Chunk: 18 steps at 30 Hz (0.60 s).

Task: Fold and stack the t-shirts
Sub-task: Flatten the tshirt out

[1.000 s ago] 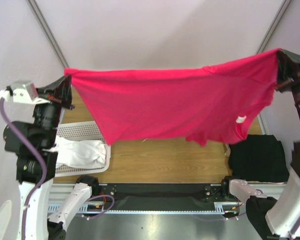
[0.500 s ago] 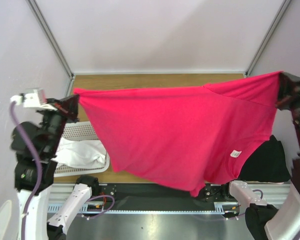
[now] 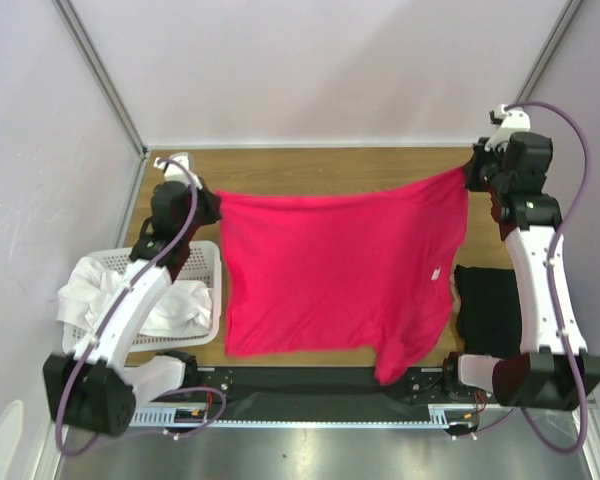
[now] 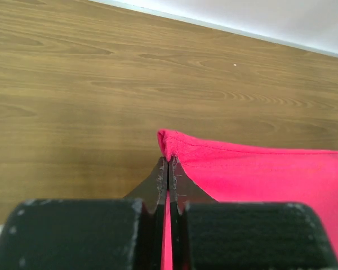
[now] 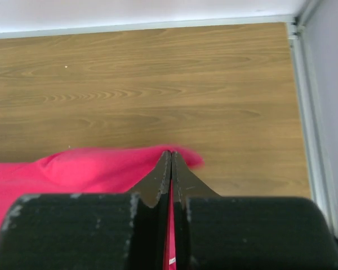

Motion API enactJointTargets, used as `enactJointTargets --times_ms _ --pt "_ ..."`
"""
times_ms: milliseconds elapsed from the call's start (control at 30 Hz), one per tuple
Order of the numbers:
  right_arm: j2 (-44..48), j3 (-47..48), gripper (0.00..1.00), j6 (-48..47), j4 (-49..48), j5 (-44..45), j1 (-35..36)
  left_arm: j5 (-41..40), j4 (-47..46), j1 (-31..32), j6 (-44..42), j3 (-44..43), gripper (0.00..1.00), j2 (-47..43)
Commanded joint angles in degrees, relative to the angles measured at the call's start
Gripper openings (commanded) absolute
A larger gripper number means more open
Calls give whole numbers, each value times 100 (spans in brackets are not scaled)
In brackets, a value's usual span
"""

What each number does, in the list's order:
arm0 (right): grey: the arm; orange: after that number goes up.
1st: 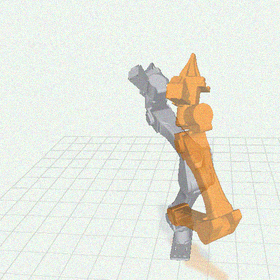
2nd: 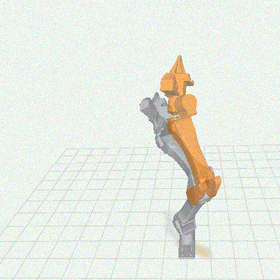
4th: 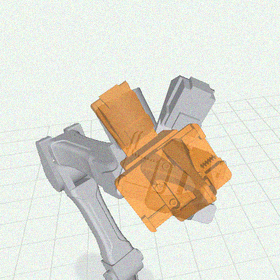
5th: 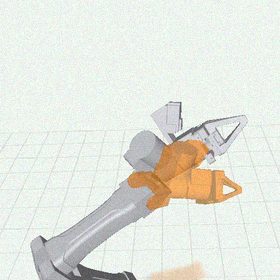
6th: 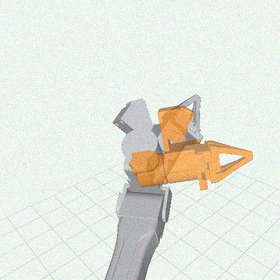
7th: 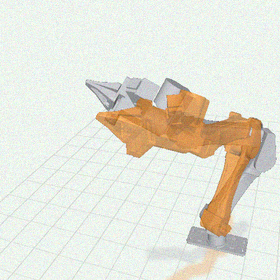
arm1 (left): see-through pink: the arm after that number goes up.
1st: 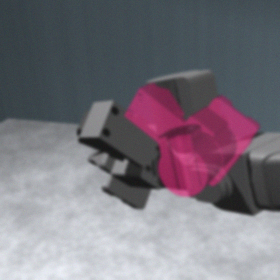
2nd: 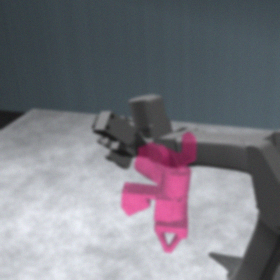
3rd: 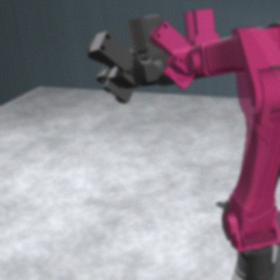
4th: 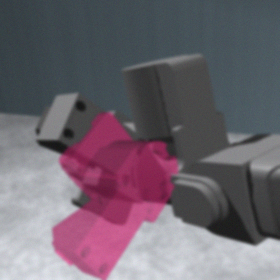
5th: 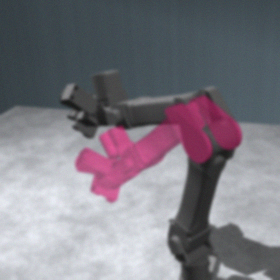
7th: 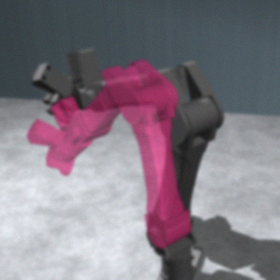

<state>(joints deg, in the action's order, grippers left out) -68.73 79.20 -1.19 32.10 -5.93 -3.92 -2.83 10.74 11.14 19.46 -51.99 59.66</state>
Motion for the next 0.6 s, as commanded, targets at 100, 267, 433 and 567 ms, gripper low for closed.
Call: enactJointTargets --times_ms 100,267,433,567 --pt "-869 -300 0 93 -2293 -303 -12 -297 -1943 55 -118 -145 0 1310" --pt "-2011 -177 0 277 -2752 -373 -12 -604 -2392 55 -241 -601 0 2565" --pt "-2960 394 0 365 -3051 -523 -21 -561 -2524 55 -391 -1401 0 3533" --pt "-3673 1105 0 418 -3095 -654 -21 -578 -2568 55 -452 -1849 0 4088"
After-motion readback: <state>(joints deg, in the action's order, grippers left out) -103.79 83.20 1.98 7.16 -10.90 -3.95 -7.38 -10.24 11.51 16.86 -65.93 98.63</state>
